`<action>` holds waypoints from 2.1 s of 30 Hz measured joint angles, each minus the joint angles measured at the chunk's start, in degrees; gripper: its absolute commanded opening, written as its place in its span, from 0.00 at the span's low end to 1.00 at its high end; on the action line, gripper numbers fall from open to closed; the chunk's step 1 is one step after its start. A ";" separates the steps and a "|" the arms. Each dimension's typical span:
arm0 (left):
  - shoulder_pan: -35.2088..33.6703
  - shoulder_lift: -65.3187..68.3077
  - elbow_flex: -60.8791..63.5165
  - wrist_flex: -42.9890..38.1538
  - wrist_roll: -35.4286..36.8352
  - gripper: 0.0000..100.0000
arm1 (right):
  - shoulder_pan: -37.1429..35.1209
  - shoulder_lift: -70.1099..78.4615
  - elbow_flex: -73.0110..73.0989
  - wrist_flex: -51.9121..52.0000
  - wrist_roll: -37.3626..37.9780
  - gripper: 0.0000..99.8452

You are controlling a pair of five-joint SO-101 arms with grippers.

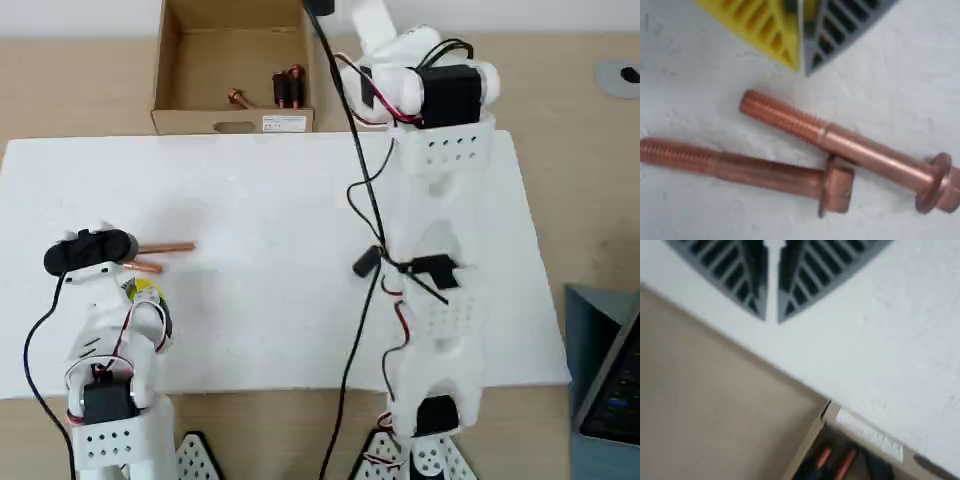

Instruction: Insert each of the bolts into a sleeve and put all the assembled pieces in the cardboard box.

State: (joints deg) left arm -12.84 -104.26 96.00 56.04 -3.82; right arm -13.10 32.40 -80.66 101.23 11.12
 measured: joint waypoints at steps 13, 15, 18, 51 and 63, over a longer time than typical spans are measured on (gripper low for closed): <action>0.00 0.00 0.00 0.00 0.00 0.00 | 1.93 -26.55 47.38 0.00 -10.81 0.01; 0.00 0.00 0.00 0.00 0.00 0.00 | 1.93 -27.43 52.66 0.00 -12.31 0.01; 0.00 0.00 0.00 0.00 0.00 0.00 | 2.02 -27.52 58.37 -0.53 -13.89 0.01; 0.00 0.00 0.00 0.00 0.00 0.00 | 8.62 -7.47 61.45 -15.12 -6.77 0.11; 0.00 0.00 0.00 0.00 0.00 0.00 | 11.43 -1.67 56.70 -13.63 -6.07 0.17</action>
State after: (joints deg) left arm -12.84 -104.26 96.00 56.04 -3.82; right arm -1.67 30.73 -23.96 87.60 5.05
